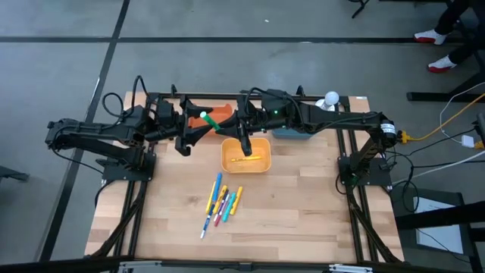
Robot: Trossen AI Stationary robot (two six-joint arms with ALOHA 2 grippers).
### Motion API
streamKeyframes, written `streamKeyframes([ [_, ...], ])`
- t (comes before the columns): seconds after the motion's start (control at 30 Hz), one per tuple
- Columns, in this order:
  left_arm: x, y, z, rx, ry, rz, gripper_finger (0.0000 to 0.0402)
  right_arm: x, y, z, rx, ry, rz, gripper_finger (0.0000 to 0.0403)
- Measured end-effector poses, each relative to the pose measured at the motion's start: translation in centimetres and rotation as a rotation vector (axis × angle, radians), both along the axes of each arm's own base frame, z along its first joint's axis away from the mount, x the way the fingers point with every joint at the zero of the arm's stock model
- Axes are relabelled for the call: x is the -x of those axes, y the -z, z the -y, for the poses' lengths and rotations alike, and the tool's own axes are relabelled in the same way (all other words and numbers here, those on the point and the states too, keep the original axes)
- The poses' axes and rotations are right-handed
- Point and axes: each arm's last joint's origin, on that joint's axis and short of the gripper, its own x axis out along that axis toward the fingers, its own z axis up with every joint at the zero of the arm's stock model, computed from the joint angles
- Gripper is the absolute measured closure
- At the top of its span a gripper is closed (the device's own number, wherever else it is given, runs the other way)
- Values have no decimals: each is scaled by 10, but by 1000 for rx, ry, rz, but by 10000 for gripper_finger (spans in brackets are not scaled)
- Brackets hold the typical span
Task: Pick & Place Markers
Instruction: Put the big green highlighter pen into the orange bin
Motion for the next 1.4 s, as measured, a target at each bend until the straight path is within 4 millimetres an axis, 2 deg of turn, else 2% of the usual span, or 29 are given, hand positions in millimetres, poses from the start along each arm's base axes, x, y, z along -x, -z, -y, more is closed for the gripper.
streamKeyframes([
  [0.13,-1,0,0,0,1,-1,169,0,0,0,0,0,0,339],
  [0.57,-1,0,0,-30,-1,-6,330,0,0,0,-3,1,-2,339],
  [0.7,-1,0,0,-30,-4,-7,334,0,0,0,-6,1,-2,337],
  [0.9,-1,0,0,-27,-2,-7,334,0,0,0,-16,0,-2,303],
  [1.2,-1,0,0,-28,-1,-7,334,0,0,0,-32,1,-4,276],
  [1.4,-1,0,0,-28,0,-7,334,0,0,0,-37,3,-4,239],
])
